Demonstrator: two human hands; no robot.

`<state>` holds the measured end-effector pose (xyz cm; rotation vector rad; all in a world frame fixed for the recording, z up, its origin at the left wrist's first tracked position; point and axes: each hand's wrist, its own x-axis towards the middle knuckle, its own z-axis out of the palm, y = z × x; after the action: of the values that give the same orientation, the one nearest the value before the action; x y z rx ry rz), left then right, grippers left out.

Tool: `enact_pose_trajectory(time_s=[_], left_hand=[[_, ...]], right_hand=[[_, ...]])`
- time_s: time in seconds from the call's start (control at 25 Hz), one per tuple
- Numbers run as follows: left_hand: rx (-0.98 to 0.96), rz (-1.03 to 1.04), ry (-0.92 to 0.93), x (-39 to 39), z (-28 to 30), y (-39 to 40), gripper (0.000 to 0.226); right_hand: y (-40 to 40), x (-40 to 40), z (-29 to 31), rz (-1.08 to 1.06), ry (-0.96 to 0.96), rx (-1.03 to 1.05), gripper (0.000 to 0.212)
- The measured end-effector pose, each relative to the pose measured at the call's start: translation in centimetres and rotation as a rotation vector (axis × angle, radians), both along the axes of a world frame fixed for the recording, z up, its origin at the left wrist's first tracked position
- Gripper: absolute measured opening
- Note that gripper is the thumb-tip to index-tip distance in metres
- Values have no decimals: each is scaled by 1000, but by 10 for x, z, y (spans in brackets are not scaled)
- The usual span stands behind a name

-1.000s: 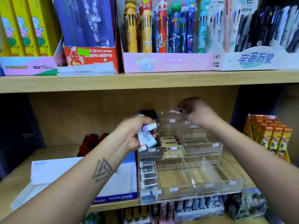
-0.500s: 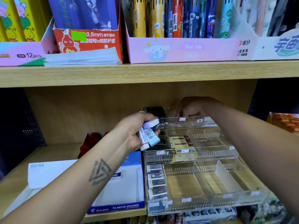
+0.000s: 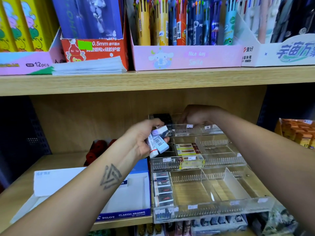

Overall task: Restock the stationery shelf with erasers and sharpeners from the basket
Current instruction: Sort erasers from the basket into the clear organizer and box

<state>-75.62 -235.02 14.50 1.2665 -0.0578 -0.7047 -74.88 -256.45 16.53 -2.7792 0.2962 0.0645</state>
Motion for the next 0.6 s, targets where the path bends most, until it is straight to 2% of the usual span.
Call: enact_pose_trajectory(time_s=[0.08, 0.12, 0.16, 0.2, 0.28, 0.32, 0.36, 0.44, 0.6], left_hand=[[-4, -15, 5, -1, 2, -4, 13], [-4, -28, 5, -3, 3, -7, 14], [-4, -38, 1, -4, 3, -10, 15], [-4, -47, -4, -6, 3, -13, 17], [-8, -51, -27, -10, 2, -22, 21], [-6, -51, -45, -12, 0, -26, 23], [1, -50, -62, -13, -1, -29, 25], [22, -52, -79, -15, -5, -35, 30], [26, 27, -104, -17, -11, -43, 19]], right_hand=[[5, -13, 10, 41, -92, -126, 41], [9, -22, 12, 55, -191, -111, 39], [13, -31, 12, 78, -290, 8, 33], [18, -43, 10, 117, -352, 222, 28], [29, -69, 1, 224, -324, 705, 25], [32, -78, -5, 263, -291, 846, 28], [34, -86, -9, 291, -290, 877, 35], [34, -94, -16, 325, -350, 772, 48], [35, -99, -20, 303, -443, 727, 55]])
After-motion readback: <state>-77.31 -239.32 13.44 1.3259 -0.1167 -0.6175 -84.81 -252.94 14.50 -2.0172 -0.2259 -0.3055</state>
